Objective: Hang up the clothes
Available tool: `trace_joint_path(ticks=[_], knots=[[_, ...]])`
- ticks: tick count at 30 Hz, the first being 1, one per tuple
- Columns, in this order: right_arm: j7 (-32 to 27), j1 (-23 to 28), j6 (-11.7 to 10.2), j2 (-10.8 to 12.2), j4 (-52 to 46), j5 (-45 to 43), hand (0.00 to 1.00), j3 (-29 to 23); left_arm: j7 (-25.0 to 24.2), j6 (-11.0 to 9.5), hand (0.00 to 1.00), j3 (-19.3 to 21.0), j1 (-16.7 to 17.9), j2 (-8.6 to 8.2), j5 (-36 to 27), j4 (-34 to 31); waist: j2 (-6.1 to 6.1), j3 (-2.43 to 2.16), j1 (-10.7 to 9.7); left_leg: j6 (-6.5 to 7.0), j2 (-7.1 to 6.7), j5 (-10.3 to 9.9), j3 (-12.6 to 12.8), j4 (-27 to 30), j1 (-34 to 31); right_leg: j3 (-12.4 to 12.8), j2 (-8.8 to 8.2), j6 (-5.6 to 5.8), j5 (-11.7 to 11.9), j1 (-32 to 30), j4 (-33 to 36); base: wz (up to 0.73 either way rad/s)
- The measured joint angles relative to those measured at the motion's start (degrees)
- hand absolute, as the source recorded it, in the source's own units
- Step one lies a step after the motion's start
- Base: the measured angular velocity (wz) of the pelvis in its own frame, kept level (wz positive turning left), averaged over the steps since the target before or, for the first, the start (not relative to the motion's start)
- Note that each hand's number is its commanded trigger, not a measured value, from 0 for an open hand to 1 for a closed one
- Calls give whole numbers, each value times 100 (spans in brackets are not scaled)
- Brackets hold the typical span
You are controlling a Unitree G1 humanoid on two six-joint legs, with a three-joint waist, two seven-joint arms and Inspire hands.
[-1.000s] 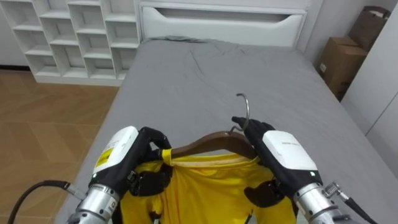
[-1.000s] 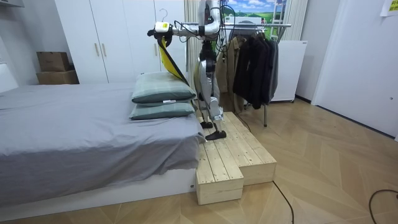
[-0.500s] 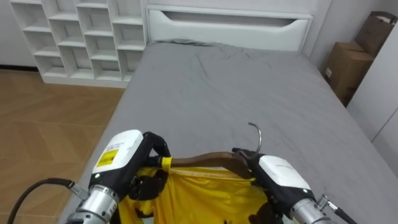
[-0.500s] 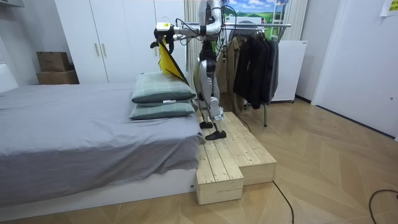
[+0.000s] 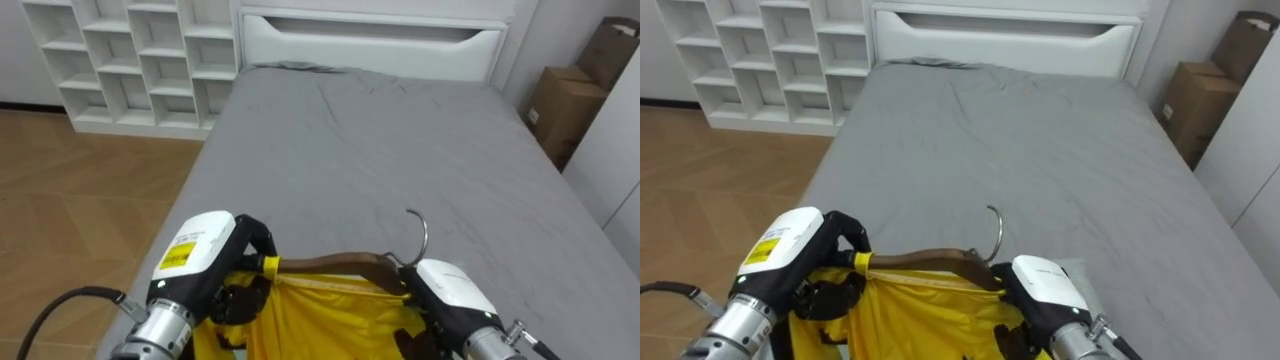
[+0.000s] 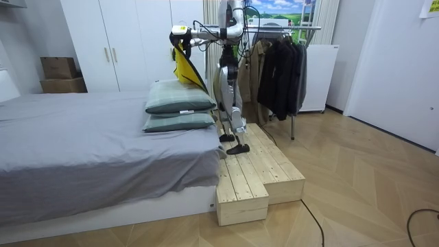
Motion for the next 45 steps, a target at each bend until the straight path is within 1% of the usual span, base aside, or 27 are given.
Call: trace_joint_path(ticks=[2,4,5,9,13,21,24,32,33,34,37,39,40,41,43,45], knots=[[-109,-7,2,68,177,3,100,-48,0,1,100,-32,1,-22,7,-1,-2,-1,6,0,0,0,-6,0,2,-3,0,0,0,3,3,0],[-131,-7,-13,70,194,16,100,-64,0,1,100,-33,0,16,42,-2,-2,-2,1,0,0,0,-5,0,2,0,1,0,0,2,3,0],[-129,-6,-30,70,209,18,100,-51,0,0,100,-36,0,15,42,-2,0,-11,-2,0,1,0,-5,0,3,-1,1,0,0,4,4,0],[-126,-6,-151,80,315,52,100,-51,0,1,100,-36,1,21,59,-2,2,-17,-9,0,0,0,-21,3,9,-13,0,-1,0,16,7,1],[-124,-6,-156,110,356,119,100,-55,-1,1,100,-37,1,22,64,-2,5,-18,-10,0,0,0,-59,11,2,-66,-7,-1,0,30,1,5],[-115,-5,-156,115,371,153,100,-56,-8,0,100,-63,1,5,110,-2,11,-21,-17,0,0,0,-68,14,10,-69,-10,-1,0,66,-13,0],[-116,-5,-158,113,372,146,100,-62,-7,0,100,-68,1,5,110,-2,20,-32,-26,0,-2,0,-72,13,9,-69,-7,-1,0,98,-61,0],[-116,-5,-152,114,373,127,100,-72,-8,1,100,-71,9,-16,110,-1,21,-34,-33,0,0,0,-78,4,21,-73,-6,-1,0,99,-69,0],[-117,-4,-153,114,376,126,100,-71,-9,1,64,-71,14,-16,110,-1,21,-34,-33,0,0,0,-78,3,22,-73,-6,-1,0,99,-70,0],[-117,-2,-153,114,385,142,100,-71,-9,1,0,-71,32,-23,109,-1,21,-34,-38,0,0,0,-79,1,29,-74,-7,-1,0,102,-69,0],[-117,16,-127,112,385,157,100,-66,-9,6,0,-92,96,-49,107,-1,20,-33,-40,0,0,0,-77,-1,28,-76,-7,-1,0,103,-68,0],[-116,41,-121,113,385,157,100,-65,-9,6,0,-101,115,-127,78,-1,20,-33,-34,0,-1,0,-74,-2,25,-77,-9,-1,0,103,-69,0],[-112,82,-118,114,385,157,100,-64,-5,5,0,-98,114,-194,-64,-1,18,-33,-24,0,-2,0,-69,-2,25,-77,-9,0,-1,103,-69,0],[-81,133,-107,122,385,157,100,-64,3,6,0,-95,117,-304,-158,-2,18,-32,-20,0,-5,0,-57,-5,26,-77,-15,3,-2,101,-69,0],[15,184,-46,138,386,183,100,-64,2,6,0,-97,122,-434,-371,-2,17,-31,-16,0,-7,0,-50,-6,28,-74,-47,6,-4,92,-67,0],[80,238,-12,140,385,411,100,-65,1,8,0,-100,153,-461,-549,-1,17,-31,-18,0,-6,0,-45,-6,35,-71,-48,7,-5,93,-62,0]])
